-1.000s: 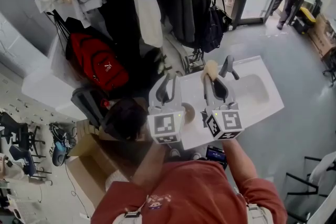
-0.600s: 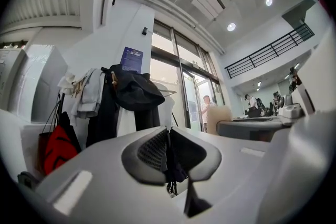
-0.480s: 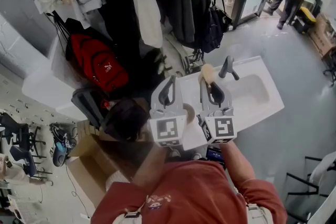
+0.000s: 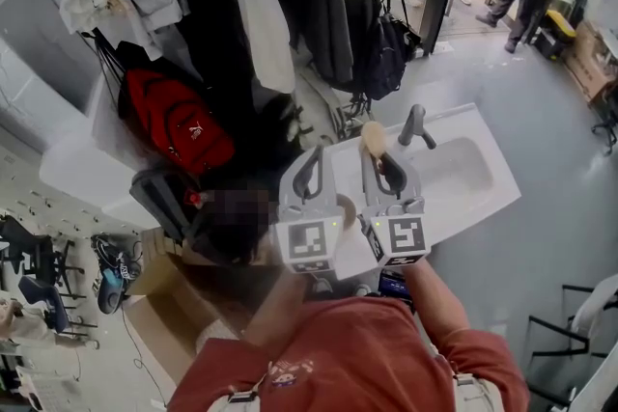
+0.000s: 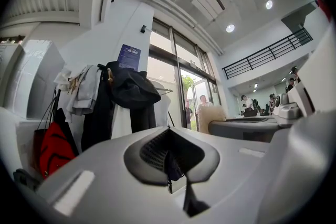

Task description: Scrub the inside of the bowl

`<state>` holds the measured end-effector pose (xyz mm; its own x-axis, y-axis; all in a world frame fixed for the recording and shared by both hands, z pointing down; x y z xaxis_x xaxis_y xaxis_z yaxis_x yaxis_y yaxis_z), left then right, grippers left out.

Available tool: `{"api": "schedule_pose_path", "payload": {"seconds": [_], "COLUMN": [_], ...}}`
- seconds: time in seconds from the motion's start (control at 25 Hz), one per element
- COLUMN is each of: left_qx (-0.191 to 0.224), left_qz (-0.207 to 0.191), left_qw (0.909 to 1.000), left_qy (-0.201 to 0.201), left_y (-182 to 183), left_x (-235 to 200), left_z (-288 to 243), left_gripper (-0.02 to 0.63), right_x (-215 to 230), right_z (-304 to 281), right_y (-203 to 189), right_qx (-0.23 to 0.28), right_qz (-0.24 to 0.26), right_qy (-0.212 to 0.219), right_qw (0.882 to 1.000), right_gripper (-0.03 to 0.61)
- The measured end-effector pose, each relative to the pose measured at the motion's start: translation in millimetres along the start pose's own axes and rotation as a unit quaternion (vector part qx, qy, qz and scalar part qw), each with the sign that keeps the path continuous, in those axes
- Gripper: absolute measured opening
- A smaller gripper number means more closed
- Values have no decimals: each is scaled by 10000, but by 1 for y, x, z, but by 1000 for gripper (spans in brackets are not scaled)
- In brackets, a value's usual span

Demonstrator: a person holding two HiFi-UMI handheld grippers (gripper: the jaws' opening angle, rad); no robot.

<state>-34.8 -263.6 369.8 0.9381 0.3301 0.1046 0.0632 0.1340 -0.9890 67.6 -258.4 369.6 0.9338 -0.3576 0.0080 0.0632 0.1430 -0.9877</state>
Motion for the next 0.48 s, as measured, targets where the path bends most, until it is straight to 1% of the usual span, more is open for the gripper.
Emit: {"api": "schedule_pose_path", "payload": {"seconds": [0.2,0.28,0.48], "left_qx": [-43,-23,6], "left_qz": [43,33,154], "left_qw": [10000,10000,9999], "left_qy": [-8,-3,2], "left_y": [-3,-3,0], "left_x": [0,0,0], "left_z": [0,1,-1], "left_gripper": [8,7,7], "right_x": [1,0,1], "right_z": [2,2,0], "right_y": [-7,-7,-3], "right_qx": [-245,-178,-68], "right_qz": [72,80,110], "right_qy": [-30,-24,-26], "right_qw": [9997,9998,9999], "right_gripper": [49,49,49]}}
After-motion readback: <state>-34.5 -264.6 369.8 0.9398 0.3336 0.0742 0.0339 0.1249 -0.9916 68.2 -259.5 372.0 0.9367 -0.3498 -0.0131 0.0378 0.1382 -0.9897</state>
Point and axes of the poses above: the fingertips, and each gripper's own axes: z backward along the fingers, x to its right, y out of its top, the point moved 2 cm from there along z, backward along the fingers, and after that the axes turned 1 degree about -z, right-handed, at the moved point
